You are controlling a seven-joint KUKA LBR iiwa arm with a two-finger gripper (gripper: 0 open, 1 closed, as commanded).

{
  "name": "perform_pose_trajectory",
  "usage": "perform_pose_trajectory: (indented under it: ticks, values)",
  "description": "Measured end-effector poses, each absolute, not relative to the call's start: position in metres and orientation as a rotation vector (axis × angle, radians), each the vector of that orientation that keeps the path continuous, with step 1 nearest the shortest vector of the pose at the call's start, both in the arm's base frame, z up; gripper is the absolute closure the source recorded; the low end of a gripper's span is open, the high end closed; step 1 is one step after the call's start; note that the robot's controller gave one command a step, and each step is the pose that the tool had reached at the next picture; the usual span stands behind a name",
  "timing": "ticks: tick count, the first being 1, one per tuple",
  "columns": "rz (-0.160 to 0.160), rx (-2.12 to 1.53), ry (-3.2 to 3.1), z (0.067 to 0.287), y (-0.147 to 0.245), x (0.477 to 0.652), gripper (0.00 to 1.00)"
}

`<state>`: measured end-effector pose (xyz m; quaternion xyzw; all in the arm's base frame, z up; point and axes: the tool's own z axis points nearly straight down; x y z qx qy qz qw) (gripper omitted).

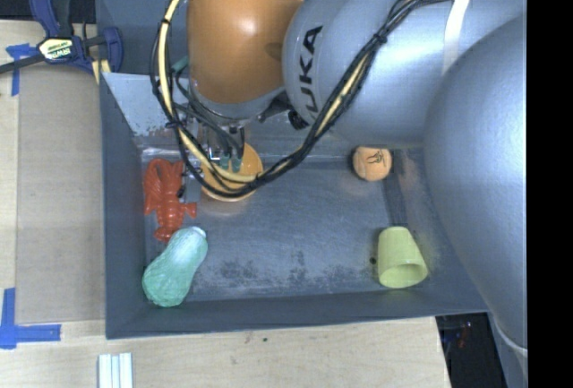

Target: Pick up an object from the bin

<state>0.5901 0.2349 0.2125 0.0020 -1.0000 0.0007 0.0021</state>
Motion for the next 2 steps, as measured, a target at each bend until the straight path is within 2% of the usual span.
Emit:
perform_pose_trajectory:
  ticks: [1, 2]
  values:
    - [-0.003, -0.001, -3.145, 0.218, 0.234, 0.592, 0.0]
    - [0.0, 0.809, -3.04, 0.092, 0.238, 0.534, 0.0]
